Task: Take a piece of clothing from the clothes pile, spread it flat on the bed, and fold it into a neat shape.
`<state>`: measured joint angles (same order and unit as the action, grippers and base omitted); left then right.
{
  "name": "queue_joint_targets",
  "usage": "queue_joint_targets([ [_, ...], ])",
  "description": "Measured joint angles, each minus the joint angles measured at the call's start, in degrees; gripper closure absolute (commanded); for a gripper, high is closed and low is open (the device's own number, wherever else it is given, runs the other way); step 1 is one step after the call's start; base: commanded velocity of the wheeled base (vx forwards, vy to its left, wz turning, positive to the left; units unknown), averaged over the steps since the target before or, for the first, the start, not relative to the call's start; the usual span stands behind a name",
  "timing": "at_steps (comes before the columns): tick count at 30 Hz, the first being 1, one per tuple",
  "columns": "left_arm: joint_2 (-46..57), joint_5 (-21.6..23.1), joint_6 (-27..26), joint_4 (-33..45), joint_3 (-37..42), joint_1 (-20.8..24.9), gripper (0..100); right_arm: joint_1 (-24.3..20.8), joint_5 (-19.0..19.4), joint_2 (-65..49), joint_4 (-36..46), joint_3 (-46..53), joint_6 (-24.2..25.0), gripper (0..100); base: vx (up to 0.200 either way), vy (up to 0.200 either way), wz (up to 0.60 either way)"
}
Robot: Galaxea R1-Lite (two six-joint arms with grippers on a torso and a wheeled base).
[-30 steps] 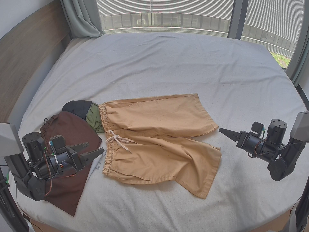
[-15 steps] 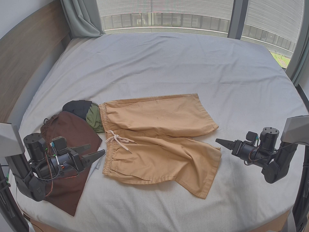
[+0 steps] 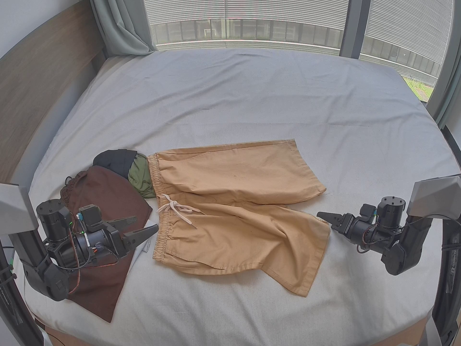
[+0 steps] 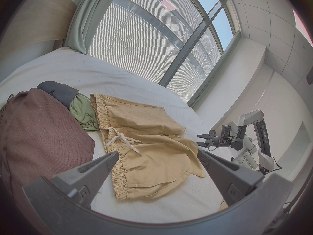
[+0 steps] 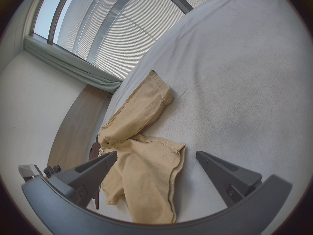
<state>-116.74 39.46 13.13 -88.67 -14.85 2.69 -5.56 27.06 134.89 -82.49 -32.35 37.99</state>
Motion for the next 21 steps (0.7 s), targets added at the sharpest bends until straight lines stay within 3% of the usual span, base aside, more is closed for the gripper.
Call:
queue_joint_targets([
  [13,-0.4,0.0,-0.1,0.0,0.0,0.6,0,-1.3,-1.5,4.0,-0.5,-3.9,6.1,0,0.0,0.0,0.0],
  [14,-0.5,0.0,-0.1,0.0,0.0,0.6,0,-1.4,-1.8,4.1,-0.5,-4.2,6.7,100,0.0,0.0,0.0],
  [21,-0.7,0.0,-0.1,0.0,0.1,0.9,0,-1.7,-2.1,4.5,-0.6,-5.0,7.1,100,0.0,0.0,0.0],
])
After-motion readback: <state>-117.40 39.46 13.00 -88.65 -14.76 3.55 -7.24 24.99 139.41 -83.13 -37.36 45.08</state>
